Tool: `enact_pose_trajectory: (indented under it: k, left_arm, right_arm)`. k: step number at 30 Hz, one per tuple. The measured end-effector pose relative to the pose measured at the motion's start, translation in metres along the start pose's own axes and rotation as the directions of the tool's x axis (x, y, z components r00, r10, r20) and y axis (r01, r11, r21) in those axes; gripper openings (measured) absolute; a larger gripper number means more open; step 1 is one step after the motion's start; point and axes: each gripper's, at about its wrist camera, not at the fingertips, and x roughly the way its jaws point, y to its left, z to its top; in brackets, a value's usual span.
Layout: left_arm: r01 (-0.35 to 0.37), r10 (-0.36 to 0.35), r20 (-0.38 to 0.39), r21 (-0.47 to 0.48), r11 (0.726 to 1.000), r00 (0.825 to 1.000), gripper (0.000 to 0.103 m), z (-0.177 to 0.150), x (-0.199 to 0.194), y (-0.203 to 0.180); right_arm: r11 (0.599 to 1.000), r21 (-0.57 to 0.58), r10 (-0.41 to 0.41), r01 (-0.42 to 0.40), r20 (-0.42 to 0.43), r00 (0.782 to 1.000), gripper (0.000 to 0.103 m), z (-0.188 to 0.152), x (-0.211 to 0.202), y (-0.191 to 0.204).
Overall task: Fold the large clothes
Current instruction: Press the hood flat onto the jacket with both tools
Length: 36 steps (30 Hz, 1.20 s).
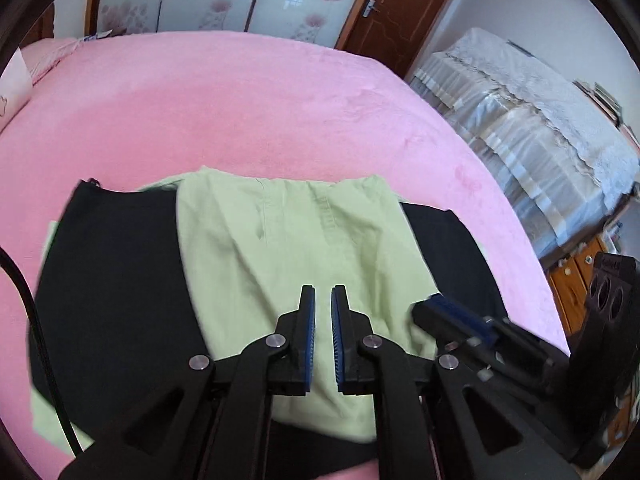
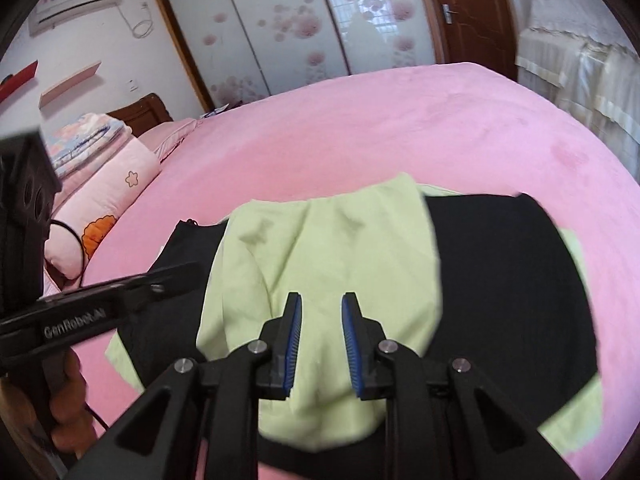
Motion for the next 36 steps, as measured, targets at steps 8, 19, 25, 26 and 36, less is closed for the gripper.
enact_pose_trajectory:
  k: [8, 19, 25, 26, 36]
  left_arm:
    - [-0.106, 0.105, -0.140, -0.003, 0.994, 0.985, 0.005, -0.033, 0.069, 0.036]
    - [-0.108, 0.107, -0.107, -0.010, 0.994, 0.989, 0.004, -0.043, 0.067, 0.037]
    - [-0.121, 0.119, -0.112, -0.013, 0.993, 0.987, 0.005, -0.036, 0.056, 0.026]
    - [-0.128, 0.126, -0.111, -0.010, 0.992, 0.986, 0.006, -0.035, 0.051, 0.022]
    - [-0.146, 0.149, -0.050, 0.050, 0.988, 0.988, 0.015, -0.028, -0.031, -0.013]
  right_arm:
    - [0.986, 0.070, -0.142, 0.151, -0.117, 0.983, 0.000, -0.029, 0.047, -0.064]
    - [0.979, 0.021, -0.199, 0.202, -0.085, 0.976, 0.003, -0.045, 0.039, -0.051]
    - [0.983, 0.055, -0.171, 0.178, -0.100, 0.980, 0.004, -0.043, 0.024, -0.047]
    - [0.983, 0.066, -0.162, 0.170, -0.101, 0.982, 0.004, -0.042, 0.020, -0.046]
    - [0.987, 0.082, -0.135, 0.136, -0.018, 0.991, 0.004, -0.015, -0.058, -0.016]
